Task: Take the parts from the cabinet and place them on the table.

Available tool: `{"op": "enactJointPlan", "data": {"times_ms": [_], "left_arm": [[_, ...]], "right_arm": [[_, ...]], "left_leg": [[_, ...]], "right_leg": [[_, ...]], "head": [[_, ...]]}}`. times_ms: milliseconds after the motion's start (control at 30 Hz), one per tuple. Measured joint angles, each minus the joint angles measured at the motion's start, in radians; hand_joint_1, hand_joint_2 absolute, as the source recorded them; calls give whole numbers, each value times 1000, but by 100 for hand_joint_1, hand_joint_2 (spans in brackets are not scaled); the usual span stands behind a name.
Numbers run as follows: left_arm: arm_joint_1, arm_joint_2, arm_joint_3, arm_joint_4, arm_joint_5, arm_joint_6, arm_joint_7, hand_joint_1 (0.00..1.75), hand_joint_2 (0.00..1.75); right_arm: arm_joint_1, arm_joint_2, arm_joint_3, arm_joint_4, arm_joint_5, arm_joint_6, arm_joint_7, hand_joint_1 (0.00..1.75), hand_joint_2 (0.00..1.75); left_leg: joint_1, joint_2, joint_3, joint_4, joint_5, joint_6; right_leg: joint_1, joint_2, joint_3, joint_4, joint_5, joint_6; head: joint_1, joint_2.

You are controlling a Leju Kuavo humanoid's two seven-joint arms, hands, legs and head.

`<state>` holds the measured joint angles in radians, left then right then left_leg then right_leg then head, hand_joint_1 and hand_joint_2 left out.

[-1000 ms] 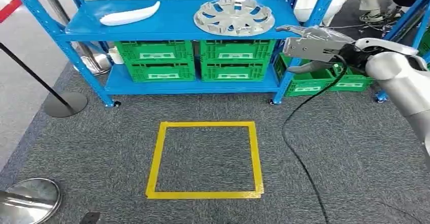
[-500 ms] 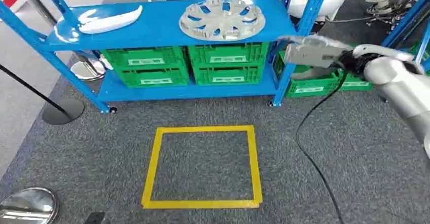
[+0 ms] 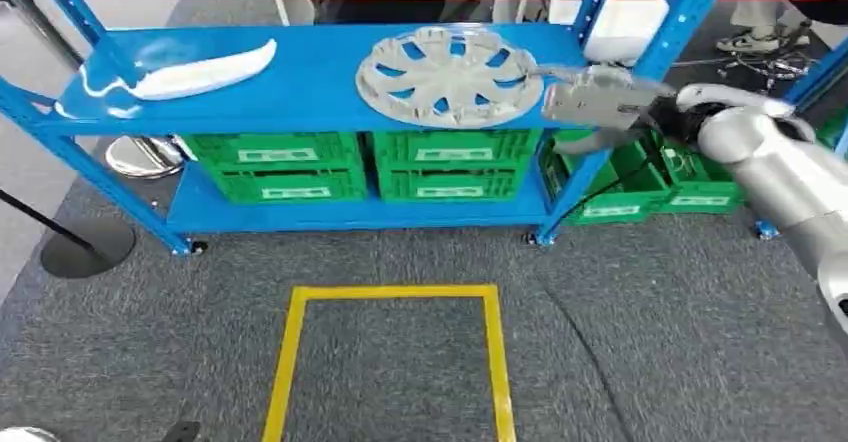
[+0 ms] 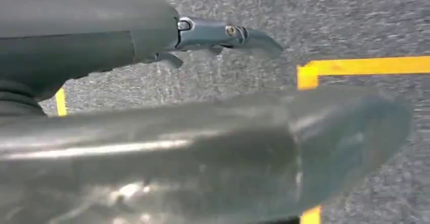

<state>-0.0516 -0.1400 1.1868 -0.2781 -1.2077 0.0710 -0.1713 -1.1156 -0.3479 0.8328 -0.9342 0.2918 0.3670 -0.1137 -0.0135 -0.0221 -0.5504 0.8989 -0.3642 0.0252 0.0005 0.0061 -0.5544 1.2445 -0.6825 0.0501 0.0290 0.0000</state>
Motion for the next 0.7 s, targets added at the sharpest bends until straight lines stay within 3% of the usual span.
{"op": "enactJointPlan", "data": {"times_ms": [33,67,100,133,167,200,233,267,300,333,367,400,467,500,533,567,600,667,700], "left_arm": [[4,0,0,0,2,0,5,0,0],[6,0,1,1,3,2,6,0,0],[6,0,1,1,3,2,6,0,0],[7,0,2,2,3,3,6,0,0],[11,-1,3,3,3,4,6,0,0],[13,-3,4,7,4,4,6,0,0],[16,-2,5,6,4,4,7,0,0],[15,-1,5,6,3,4,8,0,0],[8,1,5,6,3,5,8,0,0],[-3,2,5,6,3,6,8,0,0],[-15,4,5,6,3,6,8,0,0],[-20,3,5,6,3,6,8,0,0],[-21,3,5,6,3,6,8,0,0],[-20,2,6,7,3,6,8,0,0],[-20,2,6,6,3,6,8,0,0],[-19,2,6,6,3,6,7,0,0],[-19,2,7,6,4,6,6,0,0],[-18,2,10,6,4,6,5,0,0],[-16,0,13,8,5,6,5,0,0]], "right_arm": [[7,0,5,3,0,-1,-1,0,175],[10,2,9,7,-1,-1,-3,0,175],[9,2,13,10,-2,-1,-4,0,175],[11,2,16,19,-2,-1,-4,0,175],[17,2,21,30,-2,-1,-4,0,175],[24,2,25,40,-3,-1,-4,0,175],[30,2,30,44,-3,-1,-2,0,175],[26,3,31,43,-3,-1,-3,0,175],[7,5,27,41,-4,-3,-3,0,175],[-16,8,24,41,-5,-5,-4,0,175],[-34,17,24,40,-6,-8,-4,0,175],[-36,17,24,41,-7,-8,-4,0,175],[-14,17,30,46,-6,-7,-4,0,175],[-3,17,34,49,-6,-7,-3,0,175],[5,18,38,52,-6,-8,-3,0,175],[7,18,40,54,-6,-8,-3,0,175],[6,19,41,56,-6,-8,-3,0,175],[3,21,41,58,-6,-8,-3,0,175],[2,22,43,58,-7,-8,-3,0,175]], "left_leg": [[0,-6,28,-7,-19,0],[-1,-12,55,-13,-38,-2],[-3,-15,81,-19,-57,-3],[-6,-20,106,-22,-77,-2],[-5,-22,122,-22,-100,-3],[-13,-27,143,-1,-127,-9],[-12,-31,147,15,-149,-12],[-16,-32,167,10,-183,-17],[-15,-31,170,29,-186,-18],[-16,-30,148,70,-174,-20],[-17,-17,109,137,-162,-31],[-13,-3,78,195,-179,-44],[-3,7,23,294,-269,-64],[0,7,-2,324,-306,-68],[3,7,-24,329,-324,-70],[4,8,-39,316,-307,-71],[4,8,-43,270,-244,-69],[4,9,-27,117,-60,-64],[4,9,-32,71,-23,-59]], "right_leg": [[0,0,-36,-9,-52,-4],[1,0,-74,-37,-76,-8],[4,1,-108,-84,-47,-14],[7,2,-140,-149,54,-23],[10,1,-168,-228,247,-31],[16,1,-185,-333,416,-36],[15,4,-168,-307,448,-46],[18,3,-177,-282,441,-45],[15,0,-181,-266,423,-50],[9,0,-178,-262,410,-57],[7,3,-168,-264,401,-59],[6,2,-155,-267,392,-62],[5,1,-122,-269,368,-60],[3,1,-109,-269,358,-60],[1,1,-99,-269,350,-60],[-1,2,-91,-269,343,-59],[-2,3,-84,-269,336,-58],[-5,4,-70,-273,329,-51],[-3,7,-67,-269,327,-47]], "head": [[4,0],[5,0],[5,0],[6,0],[4,0],[4,0],[1,0],[-4,0],[-3,0],[-6,0],[-5,0],[-10,0],[-10,0],[-8,0],[-9,0],[-9,0],[-9,0],[-10,0],[-10,0]]}}
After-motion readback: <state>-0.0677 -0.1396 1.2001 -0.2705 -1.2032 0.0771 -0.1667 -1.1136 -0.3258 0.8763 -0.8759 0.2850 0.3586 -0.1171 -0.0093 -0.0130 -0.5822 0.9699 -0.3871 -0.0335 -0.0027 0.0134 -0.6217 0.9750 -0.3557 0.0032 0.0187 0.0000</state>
